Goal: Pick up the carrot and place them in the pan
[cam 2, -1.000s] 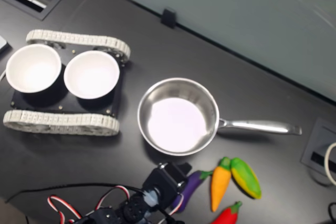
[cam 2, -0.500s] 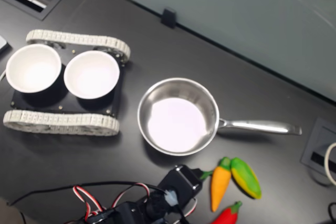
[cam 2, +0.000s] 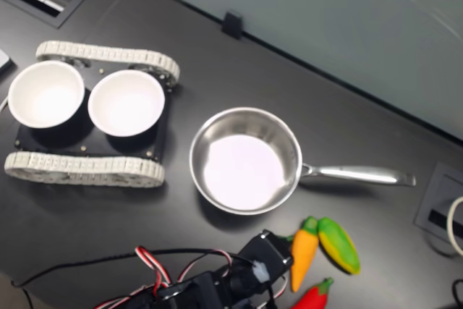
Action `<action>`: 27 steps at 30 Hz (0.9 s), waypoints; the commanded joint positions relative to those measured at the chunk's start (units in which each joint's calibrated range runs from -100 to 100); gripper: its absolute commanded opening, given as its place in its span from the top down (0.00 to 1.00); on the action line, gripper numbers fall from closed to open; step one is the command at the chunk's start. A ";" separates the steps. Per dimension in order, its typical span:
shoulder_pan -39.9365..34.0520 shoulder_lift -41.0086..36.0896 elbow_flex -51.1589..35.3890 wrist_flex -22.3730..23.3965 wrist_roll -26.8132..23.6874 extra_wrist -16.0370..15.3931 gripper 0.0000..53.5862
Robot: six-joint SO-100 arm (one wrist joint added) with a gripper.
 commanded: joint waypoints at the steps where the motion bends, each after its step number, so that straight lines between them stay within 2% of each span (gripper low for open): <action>1: 2.77 1.66 -3.07 -3.93 0.78 -0.31 0.90; 7: 5.75 3.43 -2.16 -5.04 1.56 -0.31 0.80; 11: 7.36 4.11 -1.43 -5.38 1.56 -0.31 0.63; 13: 7.81 4.53 -1.25 -5.38 1.76 -0.31 0.58; 19: 8.96 5.80 -0.52 -5.81 1.81 -0.31 0.48; 27: 8.96 6.89 1.75 -7.09 2.69 -0.40 0.42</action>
